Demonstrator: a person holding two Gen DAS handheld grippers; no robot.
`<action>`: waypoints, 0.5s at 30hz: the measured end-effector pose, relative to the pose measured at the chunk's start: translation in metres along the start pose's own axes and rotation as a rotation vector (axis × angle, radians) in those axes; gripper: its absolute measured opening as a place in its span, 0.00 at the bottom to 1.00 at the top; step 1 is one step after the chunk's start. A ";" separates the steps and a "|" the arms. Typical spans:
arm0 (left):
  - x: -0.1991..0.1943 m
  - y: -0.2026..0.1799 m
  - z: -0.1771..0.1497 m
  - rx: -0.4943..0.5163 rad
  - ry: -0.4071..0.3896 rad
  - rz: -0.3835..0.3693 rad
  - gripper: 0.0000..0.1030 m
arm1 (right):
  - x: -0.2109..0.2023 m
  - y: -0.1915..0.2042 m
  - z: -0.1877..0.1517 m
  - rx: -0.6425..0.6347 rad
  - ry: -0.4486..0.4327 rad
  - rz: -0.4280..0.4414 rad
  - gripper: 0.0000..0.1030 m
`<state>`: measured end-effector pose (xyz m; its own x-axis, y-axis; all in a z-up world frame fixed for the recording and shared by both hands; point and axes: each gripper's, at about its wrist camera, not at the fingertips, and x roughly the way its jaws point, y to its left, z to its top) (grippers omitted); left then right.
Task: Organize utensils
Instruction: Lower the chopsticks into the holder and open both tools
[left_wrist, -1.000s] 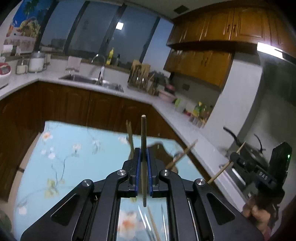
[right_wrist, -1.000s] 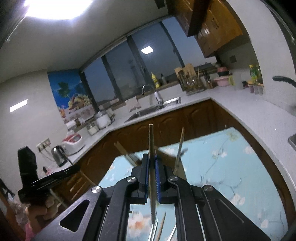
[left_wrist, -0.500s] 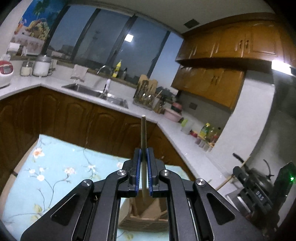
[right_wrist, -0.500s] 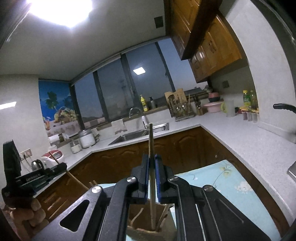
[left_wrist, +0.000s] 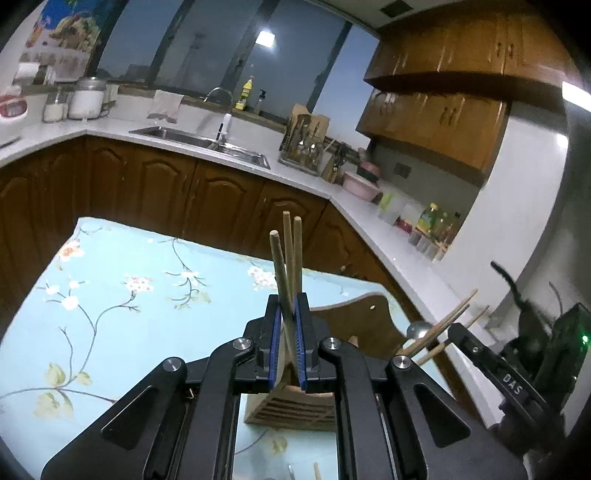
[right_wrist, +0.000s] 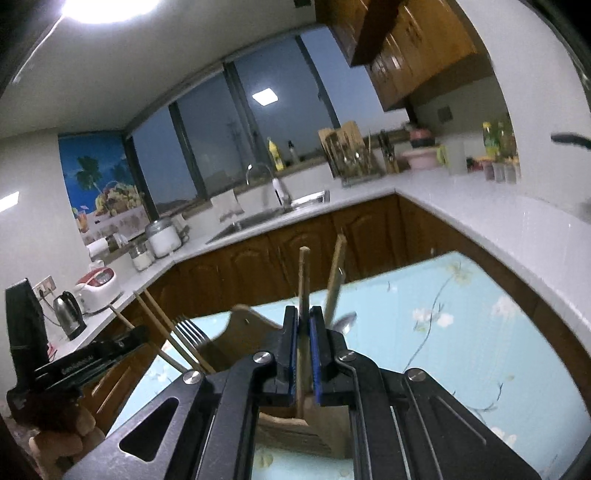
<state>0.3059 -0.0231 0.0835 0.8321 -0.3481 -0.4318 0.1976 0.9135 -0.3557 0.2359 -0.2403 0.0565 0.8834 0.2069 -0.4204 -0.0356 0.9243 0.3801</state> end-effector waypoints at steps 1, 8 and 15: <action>0.001 -0.001 0.000 0.005 0.003 0.003 0.07 | 0.001 -0.003 -0.001 0.008 0.004 0.005 0.06; 0.008 -0.011 -0.003 0.033 0.033 0.032 0.07 | 0.004 -0.008 0.002 0.018 0.025 0.022 0.06; 0.006 -0.015 -0.001 0.037 0.045 0.052 0.08 | 0.007 -0.013 0.004 0.048 0.045 0.043 0.11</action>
<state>0.3075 -0.0388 0.0849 0.8177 -0.3080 -0.4862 0.1739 0.9375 -0.3015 0.2447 -0.2519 0.0522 0.8599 0.2608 -0.4389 -0.0493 0.8981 0.4371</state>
